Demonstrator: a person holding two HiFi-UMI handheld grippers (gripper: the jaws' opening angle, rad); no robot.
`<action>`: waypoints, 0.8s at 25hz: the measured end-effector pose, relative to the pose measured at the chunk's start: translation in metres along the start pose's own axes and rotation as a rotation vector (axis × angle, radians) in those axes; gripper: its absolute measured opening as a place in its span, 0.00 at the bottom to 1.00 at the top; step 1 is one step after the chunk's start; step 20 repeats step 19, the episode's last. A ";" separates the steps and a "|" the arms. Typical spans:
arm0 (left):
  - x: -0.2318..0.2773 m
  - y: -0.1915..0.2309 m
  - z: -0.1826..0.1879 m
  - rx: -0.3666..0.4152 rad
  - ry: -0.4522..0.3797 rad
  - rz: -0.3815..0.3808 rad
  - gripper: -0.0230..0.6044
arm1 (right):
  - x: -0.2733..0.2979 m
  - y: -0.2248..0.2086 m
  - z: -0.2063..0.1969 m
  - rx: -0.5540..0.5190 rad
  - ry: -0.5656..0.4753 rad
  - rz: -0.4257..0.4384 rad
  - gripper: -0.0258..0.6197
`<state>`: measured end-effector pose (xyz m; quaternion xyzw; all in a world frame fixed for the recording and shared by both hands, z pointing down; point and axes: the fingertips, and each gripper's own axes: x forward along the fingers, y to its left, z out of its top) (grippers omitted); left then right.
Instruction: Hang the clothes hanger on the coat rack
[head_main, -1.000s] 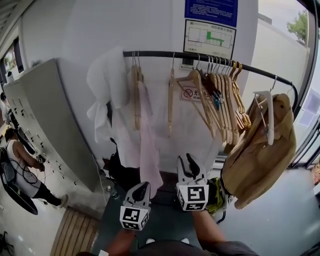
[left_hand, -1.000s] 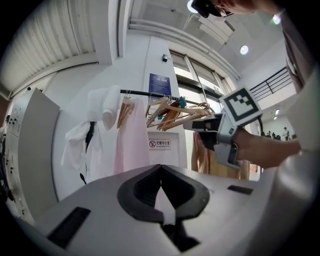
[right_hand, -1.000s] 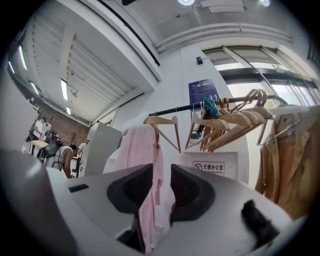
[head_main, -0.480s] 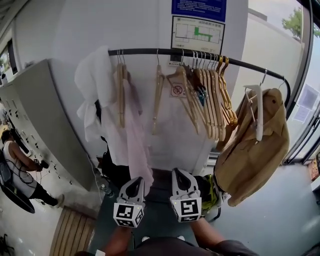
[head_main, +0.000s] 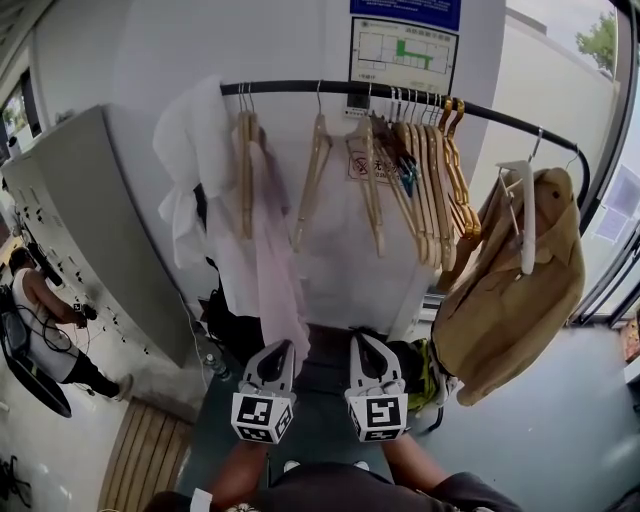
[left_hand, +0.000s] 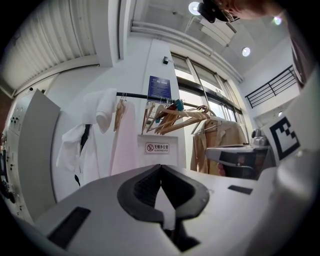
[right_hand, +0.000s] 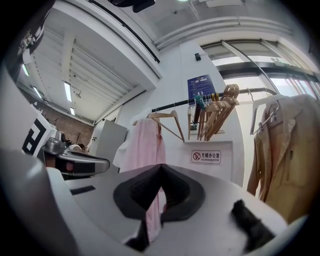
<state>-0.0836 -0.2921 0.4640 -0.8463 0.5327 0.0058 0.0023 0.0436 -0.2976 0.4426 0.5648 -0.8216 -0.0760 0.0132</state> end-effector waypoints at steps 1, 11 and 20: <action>0.000 0.000 0.000 0.001 0.000 0.001 0.05 | -0.001 -0.001 -0.001 0.004 0.000 -0.003 0.06; -0.001 -0.003 0.000 0.003 0.002 0.007 0.05 | -0.003 0.000 -0.005 0.009 0.007 0.005 0.06; 0.002 -0.005 -0.001 -0.002 0.000 0.008 0.05 | -0.003 0.000 -0.011 0.014 0.018 0.015 0.06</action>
